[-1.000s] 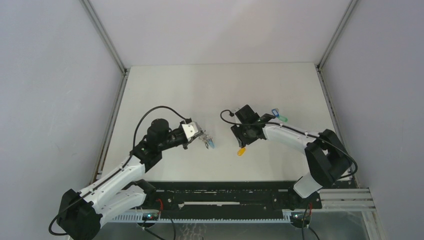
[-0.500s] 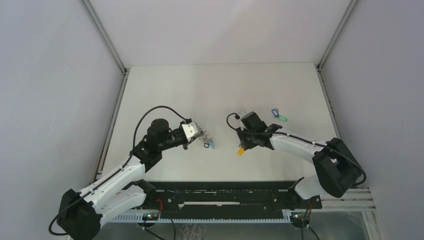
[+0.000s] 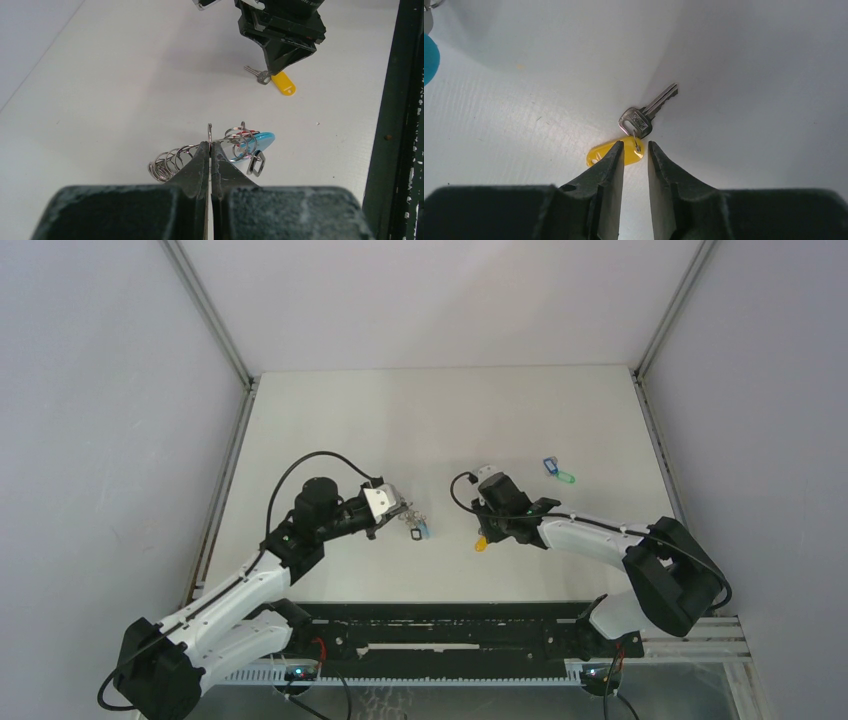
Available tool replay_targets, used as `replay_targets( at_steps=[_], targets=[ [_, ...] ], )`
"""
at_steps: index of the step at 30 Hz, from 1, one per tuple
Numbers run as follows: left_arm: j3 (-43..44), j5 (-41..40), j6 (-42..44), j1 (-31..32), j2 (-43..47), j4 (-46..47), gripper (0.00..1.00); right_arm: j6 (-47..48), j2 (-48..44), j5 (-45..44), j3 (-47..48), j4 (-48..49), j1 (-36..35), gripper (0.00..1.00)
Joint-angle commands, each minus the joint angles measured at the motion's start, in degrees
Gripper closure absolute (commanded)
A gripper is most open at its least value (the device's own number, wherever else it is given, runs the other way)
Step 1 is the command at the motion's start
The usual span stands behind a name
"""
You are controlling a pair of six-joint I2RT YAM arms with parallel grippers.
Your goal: Put the keys on the keyring
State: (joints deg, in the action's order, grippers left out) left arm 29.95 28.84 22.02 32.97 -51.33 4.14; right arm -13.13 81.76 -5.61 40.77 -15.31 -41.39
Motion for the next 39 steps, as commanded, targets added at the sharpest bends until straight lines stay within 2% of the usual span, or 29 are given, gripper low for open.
replay_targets(
  at_steps=[1, 5, 39],
  targets=[
    [0.1, 1.3, -0.8, -0.3, 0.5, 3.1, 1.00, -1.3, 0.1, -1.6, 0.1, 3.4, -0.4, 0.77],
    [0.1, 1.3, -0.8, -0.3, 0.4, 3.1, 1.00, -1.2, 0.8, -1.4, 0.1, 3.4, -0.5, 0.81],
    [0.5, 2.0, -0.8, -0.2, 0.2, 3.0, 1.00, -1.7, 2.8, -0.1, 0.8, 0.8, -0.5, 0.89]
  ],
)
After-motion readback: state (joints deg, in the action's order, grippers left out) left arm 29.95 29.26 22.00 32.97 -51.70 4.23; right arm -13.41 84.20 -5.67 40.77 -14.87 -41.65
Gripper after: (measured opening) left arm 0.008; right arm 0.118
